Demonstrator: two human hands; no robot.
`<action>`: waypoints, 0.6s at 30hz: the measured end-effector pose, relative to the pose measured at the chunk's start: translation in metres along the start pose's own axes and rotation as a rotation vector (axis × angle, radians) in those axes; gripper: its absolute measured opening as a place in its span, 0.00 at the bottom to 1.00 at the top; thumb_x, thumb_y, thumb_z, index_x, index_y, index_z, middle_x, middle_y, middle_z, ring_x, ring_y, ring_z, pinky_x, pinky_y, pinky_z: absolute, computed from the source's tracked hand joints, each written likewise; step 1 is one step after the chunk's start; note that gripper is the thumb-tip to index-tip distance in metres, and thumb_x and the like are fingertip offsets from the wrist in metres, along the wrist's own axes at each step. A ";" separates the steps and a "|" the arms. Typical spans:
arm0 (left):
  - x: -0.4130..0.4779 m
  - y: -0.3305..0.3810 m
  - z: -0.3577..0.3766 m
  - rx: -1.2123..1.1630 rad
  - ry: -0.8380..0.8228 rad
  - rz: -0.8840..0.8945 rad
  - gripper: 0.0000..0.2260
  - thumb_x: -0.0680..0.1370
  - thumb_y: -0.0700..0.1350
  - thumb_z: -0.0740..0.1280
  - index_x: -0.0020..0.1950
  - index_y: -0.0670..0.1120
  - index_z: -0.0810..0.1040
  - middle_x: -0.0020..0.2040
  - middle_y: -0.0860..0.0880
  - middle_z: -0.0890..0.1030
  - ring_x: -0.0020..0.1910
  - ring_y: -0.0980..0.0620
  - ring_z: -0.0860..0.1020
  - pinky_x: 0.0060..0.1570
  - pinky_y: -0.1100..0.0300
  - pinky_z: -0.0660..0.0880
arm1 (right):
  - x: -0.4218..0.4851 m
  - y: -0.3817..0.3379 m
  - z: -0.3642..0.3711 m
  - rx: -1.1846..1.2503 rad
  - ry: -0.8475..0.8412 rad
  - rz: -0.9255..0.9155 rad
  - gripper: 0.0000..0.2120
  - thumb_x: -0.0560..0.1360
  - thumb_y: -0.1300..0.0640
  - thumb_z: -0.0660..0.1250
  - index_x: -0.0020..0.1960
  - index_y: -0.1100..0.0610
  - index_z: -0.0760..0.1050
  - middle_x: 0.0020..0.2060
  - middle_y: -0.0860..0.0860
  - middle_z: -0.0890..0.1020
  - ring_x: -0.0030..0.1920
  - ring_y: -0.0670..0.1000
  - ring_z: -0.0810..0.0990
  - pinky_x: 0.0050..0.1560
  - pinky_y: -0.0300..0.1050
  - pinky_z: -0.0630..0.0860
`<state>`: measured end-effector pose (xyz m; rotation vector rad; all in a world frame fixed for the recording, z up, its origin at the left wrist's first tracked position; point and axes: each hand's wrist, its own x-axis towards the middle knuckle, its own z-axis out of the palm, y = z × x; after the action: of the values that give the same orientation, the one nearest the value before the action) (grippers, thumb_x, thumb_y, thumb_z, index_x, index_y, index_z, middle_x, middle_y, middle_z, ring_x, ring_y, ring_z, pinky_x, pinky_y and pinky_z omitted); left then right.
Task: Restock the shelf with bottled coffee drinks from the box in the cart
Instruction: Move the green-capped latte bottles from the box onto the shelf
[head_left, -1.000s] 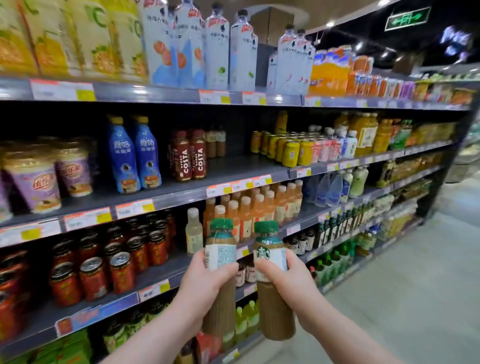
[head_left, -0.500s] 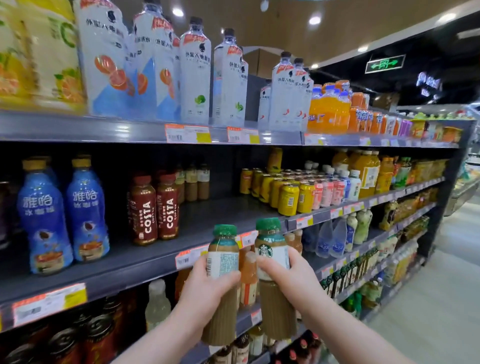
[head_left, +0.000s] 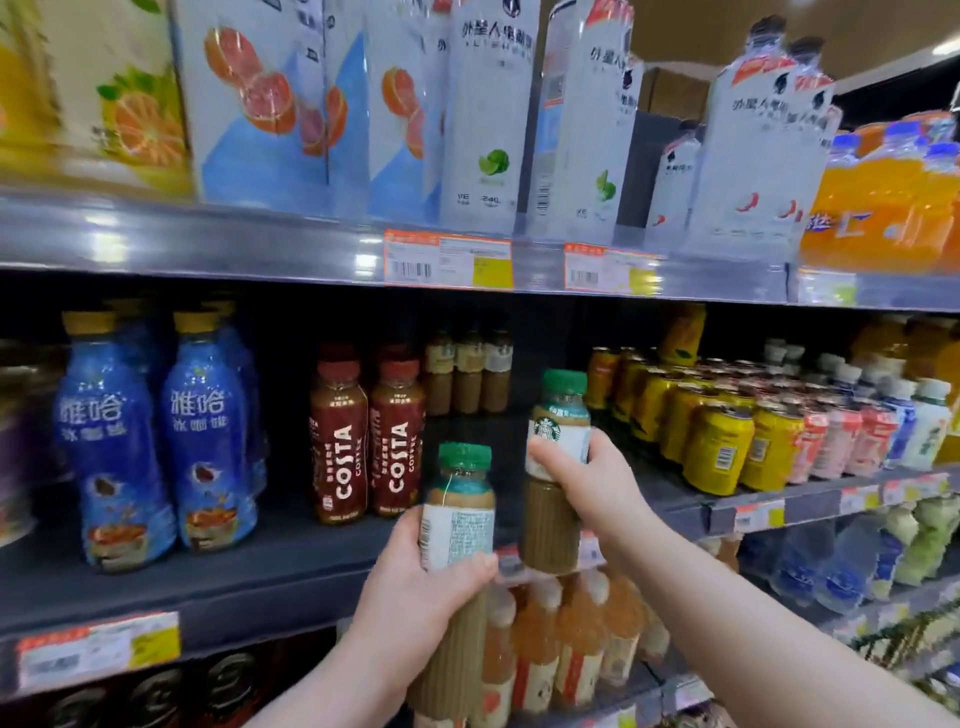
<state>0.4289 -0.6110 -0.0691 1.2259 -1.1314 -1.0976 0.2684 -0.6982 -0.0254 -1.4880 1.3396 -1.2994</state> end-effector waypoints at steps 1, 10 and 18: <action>0.004 0.001 0.001 0.006 0.031 0.007 0.18 0.70 0.45 0.75 0.55 0.57 0.73 0.50 0.55 0.82 0.50 0.56 0.80 0.47 0.59 0.75 | 0.014 0.000 0.004 0.011 -0.025 -0.018 0.14 0.72 0.47 0.70 0.54 0.47 0.69 0.45 0.43 0.77 0.45 0.41 0.75 0.40 0.38 0.72; 0.043 0.010 0.025 0.088 0.287 0.075 0.24 0.66 0.52 0.76 0.59 0.58 0.72 0.51 0.57 0.82 0.49 0.61 0.79 0.43 0.67 0.71 | 0.133 0.015 0.036 0.006 -0.269 -0.053 0.23 0.69 0.55 0.75 0.58 0.56 0.67 0.48 0.48 0.79 0.43 0.44 0.77 0.40 0.33 0.74; 0.075 0.005 0.052 0.057 0.392 0.096 0.28 0.60 0.52 0.76 0.57 0.59 0.72 0.47 0.61 0.83 0.46 0.62 0.81 0.46 0.65 0.73 | 0.199 0.032 0.059 -0.001 -0.454 -0.133 0.17 0.71 0.65 0.72 0.58 0.58 0.74 0.47 0.51 0.80 0.41 0.44 0.77 0.35 0.24 0.73</action>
<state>0.3866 -0.6917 -0.0608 1.3463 -0.9126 -0.7161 0.3073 -0.9050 -0.0289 -1.7659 0.9594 -0.9571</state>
